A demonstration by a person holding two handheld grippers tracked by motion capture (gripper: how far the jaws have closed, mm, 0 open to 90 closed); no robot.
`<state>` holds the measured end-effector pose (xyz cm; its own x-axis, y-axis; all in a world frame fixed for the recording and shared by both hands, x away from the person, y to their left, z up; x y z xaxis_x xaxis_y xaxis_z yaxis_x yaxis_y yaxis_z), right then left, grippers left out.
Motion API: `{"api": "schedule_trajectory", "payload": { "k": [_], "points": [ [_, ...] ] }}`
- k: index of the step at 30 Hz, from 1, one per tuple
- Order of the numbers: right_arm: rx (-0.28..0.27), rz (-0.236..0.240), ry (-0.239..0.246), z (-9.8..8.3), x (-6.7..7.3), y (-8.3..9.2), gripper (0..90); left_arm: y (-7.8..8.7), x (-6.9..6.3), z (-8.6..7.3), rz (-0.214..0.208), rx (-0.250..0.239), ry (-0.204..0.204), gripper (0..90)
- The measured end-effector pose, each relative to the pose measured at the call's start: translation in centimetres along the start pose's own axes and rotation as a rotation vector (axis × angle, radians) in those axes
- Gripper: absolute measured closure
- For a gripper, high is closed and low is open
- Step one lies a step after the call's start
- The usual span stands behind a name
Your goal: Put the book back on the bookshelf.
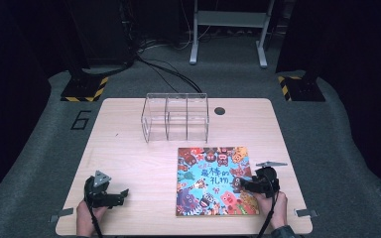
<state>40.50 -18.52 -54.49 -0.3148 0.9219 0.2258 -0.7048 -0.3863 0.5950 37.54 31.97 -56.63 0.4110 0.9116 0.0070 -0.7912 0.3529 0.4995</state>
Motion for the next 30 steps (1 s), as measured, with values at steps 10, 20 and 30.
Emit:
{"api": "schedule_trajectory", "payload": {
  "k": [10, 20, 30],
  "points": [
    [-0.003, 0.005, 0.009, 0.0, 1.3, -0.6, 43.2, 0.0, 0.0, 0.0, 0.000, 0.000, -0.001, 0.9],
    [0.005, 0.032, 0.016, 0.0, 3.2, -1.3, 43.4, 0.0, 0.0, 0.0, 0.000, -0.001, -0.001, 1.0],
    [0.020, 0.062, 0.054, 0.1, 4.4, -1.9, 43.8, 0.0, 0.0, 0.0, -0.001, -0.001, 0.000, 1.0]
  ]
}}
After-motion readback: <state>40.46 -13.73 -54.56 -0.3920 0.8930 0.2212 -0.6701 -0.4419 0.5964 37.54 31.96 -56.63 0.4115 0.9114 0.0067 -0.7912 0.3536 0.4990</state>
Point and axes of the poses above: each handheld gripper's, and its own axes: y roughly backward along the jaws, z roughly out of its top, x roughly to its left, the point moved 5 cm from there along -y, roughly forward along the jaws, and after that the axes turned 14 degrees about -x, right-handed, at the moved point
